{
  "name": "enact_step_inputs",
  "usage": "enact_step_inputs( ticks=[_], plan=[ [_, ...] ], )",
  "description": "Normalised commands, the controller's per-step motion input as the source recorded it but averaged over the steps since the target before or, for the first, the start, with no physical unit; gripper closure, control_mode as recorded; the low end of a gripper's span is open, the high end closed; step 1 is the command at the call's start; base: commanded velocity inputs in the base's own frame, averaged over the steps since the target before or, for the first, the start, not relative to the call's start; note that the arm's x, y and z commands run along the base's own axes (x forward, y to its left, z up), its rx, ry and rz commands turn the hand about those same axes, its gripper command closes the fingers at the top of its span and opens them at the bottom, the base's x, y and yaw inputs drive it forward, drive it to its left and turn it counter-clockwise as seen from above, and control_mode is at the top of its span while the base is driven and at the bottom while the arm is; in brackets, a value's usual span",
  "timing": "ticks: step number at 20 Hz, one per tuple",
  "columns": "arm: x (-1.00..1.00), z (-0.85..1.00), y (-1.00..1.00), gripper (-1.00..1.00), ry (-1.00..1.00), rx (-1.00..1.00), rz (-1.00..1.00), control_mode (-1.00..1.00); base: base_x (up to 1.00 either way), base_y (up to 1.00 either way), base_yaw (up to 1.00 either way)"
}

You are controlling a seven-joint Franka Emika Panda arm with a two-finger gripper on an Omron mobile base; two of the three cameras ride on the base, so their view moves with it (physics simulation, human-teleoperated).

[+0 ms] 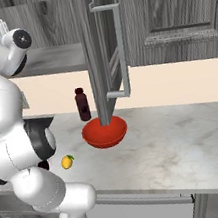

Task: Pick both bowls and place them on the counter. Then place the lemon in one bowl and place the eggplant in the other bowl.

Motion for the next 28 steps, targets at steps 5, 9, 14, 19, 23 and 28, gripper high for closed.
enact_step_inputs(
  ticks=[5,9,14,19,23,28],
  plan=[
    [0.25,0.0,0.11,-1.0,0.06,-0.08,0.0,-1.0,0.0,0.0,0.0],
    [0.28,0.02,0.12,-1.0,0.0,-0.02,0.0,-1.0,0.0,0.0,0.0],
    [0.1,-0.05,0.14,1.0,0.04,-0.02,0.0,-1.0,0.0,0.0,0.0],
    [-0.11,-0.18,0.05,1.0,0.06,-0.07,0.02,-1.0,0.0,0.0,0.0],
    [-0.37,-0.12,0.0,1.0,0.0,-0.01,0.04,-1.0,0.0,0.0,0.0],
    [-0.58,0.0,-0.12,1.0,0.0,0.0,0.03,-1.0,0.0,0.0,0.0]
  ],
)
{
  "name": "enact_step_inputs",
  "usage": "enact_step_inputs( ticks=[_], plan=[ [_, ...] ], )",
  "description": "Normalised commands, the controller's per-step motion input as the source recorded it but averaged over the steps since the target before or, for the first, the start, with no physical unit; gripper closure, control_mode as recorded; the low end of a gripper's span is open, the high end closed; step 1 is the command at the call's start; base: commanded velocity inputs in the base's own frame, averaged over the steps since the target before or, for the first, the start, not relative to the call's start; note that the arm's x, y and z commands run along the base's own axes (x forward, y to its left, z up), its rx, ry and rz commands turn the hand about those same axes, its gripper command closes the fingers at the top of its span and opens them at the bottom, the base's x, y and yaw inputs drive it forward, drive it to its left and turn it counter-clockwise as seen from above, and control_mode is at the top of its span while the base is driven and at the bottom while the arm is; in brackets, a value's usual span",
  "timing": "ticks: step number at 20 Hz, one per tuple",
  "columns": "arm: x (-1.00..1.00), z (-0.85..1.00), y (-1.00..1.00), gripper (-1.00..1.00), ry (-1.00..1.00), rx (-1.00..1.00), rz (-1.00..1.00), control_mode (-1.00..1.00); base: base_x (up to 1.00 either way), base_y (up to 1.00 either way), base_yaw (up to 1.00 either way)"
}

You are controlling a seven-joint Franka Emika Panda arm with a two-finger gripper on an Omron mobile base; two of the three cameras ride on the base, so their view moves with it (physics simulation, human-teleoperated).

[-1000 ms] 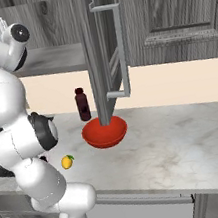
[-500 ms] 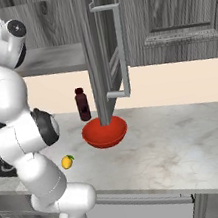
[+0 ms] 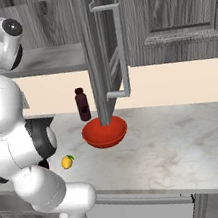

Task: Pick both bowls and place them on the counter. Then place the lemon in one bowl and place the eggplant in the other bowl.

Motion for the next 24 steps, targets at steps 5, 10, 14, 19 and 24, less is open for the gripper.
enact_step_inputs(
  ticks=[5,10,14,19,24],
  plan=[
    [-0.56,-0.01,-0.18,1.0,0.05,0.0,0.0,-1.0,0.0,0.0,0.0],
    [-0.54,-0.1,-0.26,1.0,0.15,-0.05,0.0,-1.0,0.0,0.0,0.0],
    [-0.53,-0.02,-0.38,1.0,0.17,-0.03,0.0,-1.0,0.0,0.0,0.0],
    [-0.6,0.02,-0.43,1.0,0.16,0.0,0.0,-1.0,0.0,0.0,0.0],
    [-0.72,0.02,-0.42,1.0,0.07,0.0,0.0,-1.0,0.0,0.0,0.0]
  ],
)
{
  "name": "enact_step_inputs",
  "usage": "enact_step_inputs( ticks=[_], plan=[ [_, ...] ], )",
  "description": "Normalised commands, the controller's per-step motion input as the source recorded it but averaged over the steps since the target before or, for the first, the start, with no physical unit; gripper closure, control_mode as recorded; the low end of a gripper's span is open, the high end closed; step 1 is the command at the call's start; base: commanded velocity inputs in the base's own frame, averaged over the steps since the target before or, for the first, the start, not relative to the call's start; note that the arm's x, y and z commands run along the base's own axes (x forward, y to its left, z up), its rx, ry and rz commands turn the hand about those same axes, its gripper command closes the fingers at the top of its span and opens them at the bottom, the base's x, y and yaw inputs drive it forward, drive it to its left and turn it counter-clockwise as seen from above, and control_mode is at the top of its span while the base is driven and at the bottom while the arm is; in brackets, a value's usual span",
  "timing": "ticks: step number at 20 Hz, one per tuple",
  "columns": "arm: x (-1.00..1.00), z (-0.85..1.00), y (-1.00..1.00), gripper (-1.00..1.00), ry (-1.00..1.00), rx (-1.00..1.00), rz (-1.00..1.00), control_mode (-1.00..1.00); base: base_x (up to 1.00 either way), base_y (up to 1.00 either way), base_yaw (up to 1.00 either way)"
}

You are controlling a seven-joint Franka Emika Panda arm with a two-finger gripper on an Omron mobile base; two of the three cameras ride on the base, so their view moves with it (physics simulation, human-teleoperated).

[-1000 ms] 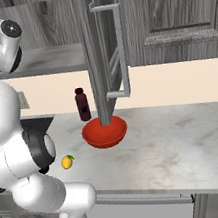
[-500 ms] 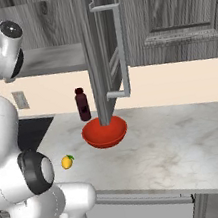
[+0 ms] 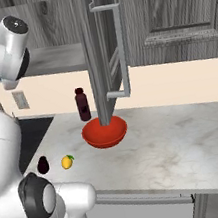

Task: Pick both bowls and place them on the counter. Then place the lemon in one bowl and place the eggplant in the other bowl.

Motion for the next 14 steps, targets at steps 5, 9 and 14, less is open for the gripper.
enact_step_inputs(
  ticks=[5,9,14],
  plan=[
    [-0.77,0.01,-0.44,1.0,0.01,-0.06,0.0,-1.0,0.0,0.0,0.0],
    [-0.76,0.01,-0.45,1.0,0.0,-0.12,0.0,-1.0,0.0,0.0,0.0],
    [-0.58,-0.01,-0.42,1.0,0.07,-0.15,0.0,-1.0,0.0,0.0,0.0]
  ],
)
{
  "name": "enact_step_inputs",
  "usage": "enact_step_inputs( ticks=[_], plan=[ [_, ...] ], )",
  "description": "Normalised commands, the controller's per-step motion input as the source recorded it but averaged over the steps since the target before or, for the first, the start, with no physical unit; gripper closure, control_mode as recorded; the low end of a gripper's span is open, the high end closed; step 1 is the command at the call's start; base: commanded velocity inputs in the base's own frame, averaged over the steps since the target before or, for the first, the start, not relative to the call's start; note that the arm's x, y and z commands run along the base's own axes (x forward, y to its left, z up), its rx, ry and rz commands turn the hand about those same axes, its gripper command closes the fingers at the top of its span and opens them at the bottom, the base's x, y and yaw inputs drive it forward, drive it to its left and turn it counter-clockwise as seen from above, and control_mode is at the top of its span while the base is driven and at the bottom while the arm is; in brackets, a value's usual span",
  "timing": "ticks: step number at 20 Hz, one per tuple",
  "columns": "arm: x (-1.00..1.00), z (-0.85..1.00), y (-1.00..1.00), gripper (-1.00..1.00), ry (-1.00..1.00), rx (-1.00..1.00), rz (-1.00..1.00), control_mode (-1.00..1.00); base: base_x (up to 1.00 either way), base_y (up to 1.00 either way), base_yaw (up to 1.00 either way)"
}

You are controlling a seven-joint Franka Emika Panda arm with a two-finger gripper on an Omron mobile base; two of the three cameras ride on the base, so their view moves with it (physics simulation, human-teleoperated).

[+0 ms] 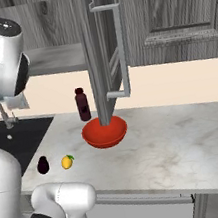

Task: Pick both bowls and place them on the counter. Then place the lemon in one bowl and place the eggplant in the other bowl.

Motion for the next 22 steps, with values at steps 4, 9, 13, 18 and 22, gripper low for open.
enact_step_inputs(
  ticks=[4,9,13,18,22],
  plan=[
    [-0.29,-0.17,-0.26,1.0,0.15,-0.18,-0.03,-1.0,0.0,0.0,0.0],
    [-0.1,-0.18,-0.21,1.0,0.03,-0.14,-0.02,-1.0,0.0,0.0,0.0],
    [-0.1,-0.17,-0.23,1.0,0.02,-0.15,-0.03,-1.0,0.0,0.0,0.0],
    [-0.16,-0.15,-0.22,1.0,0.04,-0.11,-0.04,-1.0,0.0,0.0,0.0],
    [-0.12,-0.14,-0.12,1.0,0.07,-0.12,-0.08,-1.0,0.0,0.0,0.0]
  ],
)
